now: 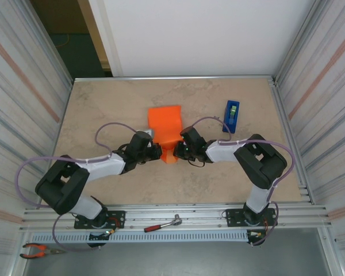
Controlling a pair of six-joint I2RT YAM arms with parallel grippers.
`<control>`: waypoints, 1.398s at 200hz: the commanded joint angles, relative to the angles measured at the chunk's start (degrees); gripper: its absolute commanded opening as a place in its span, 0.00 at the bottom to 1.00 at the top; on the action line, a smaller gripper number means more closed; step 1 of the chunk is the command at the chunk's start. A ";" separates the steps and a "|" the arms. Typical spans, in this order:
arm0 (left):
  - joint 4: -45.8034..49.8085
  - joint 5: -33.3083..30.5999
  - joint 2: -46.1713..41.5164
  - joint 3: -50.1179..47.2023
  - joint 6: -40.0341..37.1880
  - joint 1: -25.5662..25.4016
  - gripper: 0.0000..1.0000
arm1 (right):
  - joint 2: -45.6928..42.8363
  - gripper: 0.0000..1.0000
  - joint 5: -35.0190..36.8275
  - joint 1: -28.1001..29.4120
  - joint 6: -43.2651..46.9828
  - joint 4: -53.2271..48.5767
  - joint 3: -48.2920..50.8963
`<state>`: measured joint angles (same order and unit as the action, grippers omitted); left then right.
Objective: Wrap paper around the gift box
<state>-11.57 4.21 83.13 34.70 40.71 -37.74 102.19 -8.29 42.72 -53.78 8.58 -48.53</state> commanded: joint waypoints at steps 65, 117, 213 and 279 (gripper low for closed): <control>9.68 3.77 -9.77 4.91 -4.28 6.18 0.15 | -7.09 0.00 -0.32 -0.09 -0.37 -2.25 2.81; 13.27 4.80 -14.25 4.47 -6.56 11.72 0.43 | -13.61 0.17 3.36 0.75 -1.34 -6.55 6.00; 16.40 3.64 -17.74 0.13 -7.05 13.87 0.74 | -8.55 0.40 3.63 3.28 -3.01 -6.47 2.97; 15.46 4.41 -15.55 -2.94 -6.15 13.95 0.75 | -10.42 0.37 4.23 1.42 0.33 -10.37 0.92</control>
<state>4.21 7.90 67.18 33.89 34.48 -24.32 93.14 -5.52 45.28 -55.11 1.63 -45.95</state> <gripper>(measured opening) 0.754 0.371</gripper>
